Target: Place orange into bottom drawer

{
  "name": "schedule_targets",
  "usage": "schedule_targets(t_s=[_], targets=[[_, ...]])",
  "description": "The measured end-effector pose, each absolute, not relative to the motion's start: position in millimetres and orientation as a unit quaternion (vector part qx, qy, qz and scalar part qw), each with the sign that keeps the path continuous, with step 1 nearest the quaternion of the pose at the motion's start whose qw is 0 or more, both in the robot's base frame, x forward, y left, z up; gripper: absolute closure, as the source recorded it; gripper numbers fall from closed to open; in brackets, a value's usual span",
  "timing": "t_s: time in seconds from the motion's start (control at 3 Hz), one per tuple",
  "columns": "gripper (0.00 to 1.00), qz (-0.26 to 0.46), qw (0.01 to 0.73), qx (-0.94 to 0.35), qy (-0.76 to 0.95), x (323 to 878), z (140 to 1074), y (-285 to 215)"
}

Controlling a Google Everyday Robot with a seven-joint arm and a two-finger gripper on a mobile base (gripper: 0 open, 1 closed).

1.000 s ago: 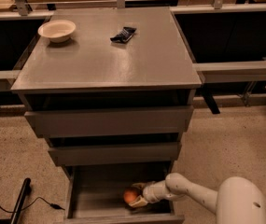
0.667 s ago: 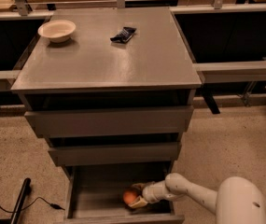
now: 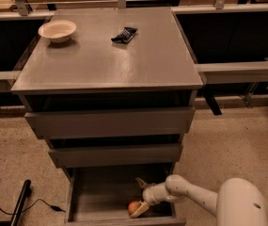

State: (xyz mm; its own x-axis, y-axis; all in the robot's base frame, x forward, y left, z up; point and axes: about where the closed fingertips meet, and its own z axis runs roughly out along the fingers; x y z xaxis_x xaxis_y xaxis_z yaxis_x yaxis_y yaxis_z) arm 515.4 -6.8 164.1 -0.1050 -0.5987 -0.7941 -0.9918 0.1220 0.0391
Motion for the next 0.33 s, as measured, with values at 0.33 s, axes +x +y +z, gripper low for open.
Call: schedule_targets(t_s=[0.33], targets=[[0.0, 0.307, 0.32, -0.587, 0.677, 515.3, 164.0, -6.8]])
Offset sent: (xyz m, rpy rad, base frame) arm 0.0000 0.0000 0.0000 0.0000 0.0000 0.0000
